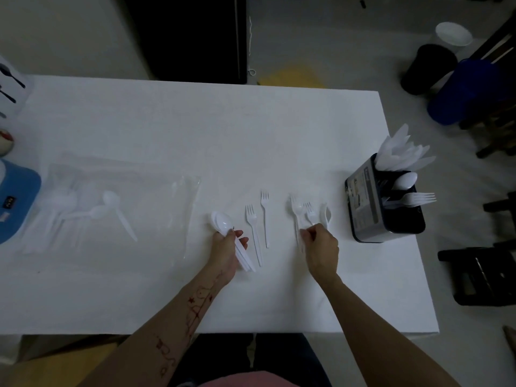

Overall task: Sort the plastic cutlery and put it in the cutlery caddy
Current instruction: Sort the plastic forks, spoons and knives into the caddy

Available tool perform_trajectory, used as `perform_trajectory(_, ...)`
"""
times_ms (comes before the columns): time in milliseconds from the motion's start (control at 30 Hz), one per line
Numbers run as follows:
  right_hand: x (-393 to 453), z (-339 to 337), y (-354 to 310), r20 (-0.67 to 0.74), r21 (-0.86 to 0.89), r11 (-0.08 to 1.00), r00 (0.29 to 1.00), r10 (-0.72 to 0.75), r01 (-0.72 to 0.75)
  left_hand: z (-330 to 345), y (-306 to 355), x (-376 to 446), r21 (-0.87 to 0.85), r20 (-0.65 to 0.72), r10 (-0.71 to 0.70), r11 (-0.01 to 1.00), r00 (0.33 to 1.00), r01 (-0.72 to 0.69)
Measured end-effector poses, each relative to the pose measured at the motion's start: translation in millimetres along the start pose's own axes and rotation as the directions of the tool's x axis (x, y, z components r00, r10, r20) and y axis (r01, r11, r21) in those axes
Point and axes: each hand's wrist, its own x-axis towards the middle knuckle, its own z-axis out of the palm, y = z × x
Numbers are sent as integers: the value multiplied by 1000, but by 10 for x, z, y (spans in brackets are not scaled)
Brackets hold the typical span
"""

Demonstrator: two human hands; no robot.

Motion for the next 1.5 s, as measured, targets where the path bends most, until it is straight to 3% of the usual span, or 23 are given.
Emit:
perform_trajectory(267, -110, 8, -63, -3, 92, 995, 999, 49, -49, 12, 18, 25, 56, 137, -46, 998, 989, 39)
perform_trajectory(433, -116, -218, -107, -47, 119, 990, 996, -73, 78, 214, 144, -53, 109, 268, -38, 994, 963, 9)
perform_trajectory(533, -38, -477, -222, -3, 229, 960, 986, -165, 161, 455, 233, -130, 221, 387, 10, 970, 922, -103)
perform_trajectory(700, 140, -1184, -511, -37, 422, 867, 961, -275, 264, 1120, 416, -441, 416, 616, 128, 785, 777, -459)
perform_trajectory(833, 268, -1843, -644, -132, 494, 799, 938, -321, 343, 1761, 545, -759, 383, 755, 176, 663, 631, -644)
perform_trajectory(967, 414, -2369, -581, -297, 437, 794, 901, -317, 424, 2339, 580, -920, 323, 820, 219, 586, 529, -743)
perform_trajectory(1067, 569, -2603, -448, -361, 413, 796, 882, -303, 442, 2665, 525, -960, 348, 803, 267, 518, 534, -782)
perform_trajectory(1200, 720, -2710, -288, -408, 395, 794, 863, -298, 461, 2945, 383, -1000, 339, 752, 336, 541, 568, -769)
perform_trajectory(1400, 858, -2590, -50, -337, 334, 825, 875, -348, 456, 2989, 54, -851, 376, 659, 374, 587, 652, -717)
perform_trajectory(1500, 922, -2498, 44, -302, 276, 846, 877, -374, 456, 2960, -43, -782, 438, 603, 409, 548, 685, -713)
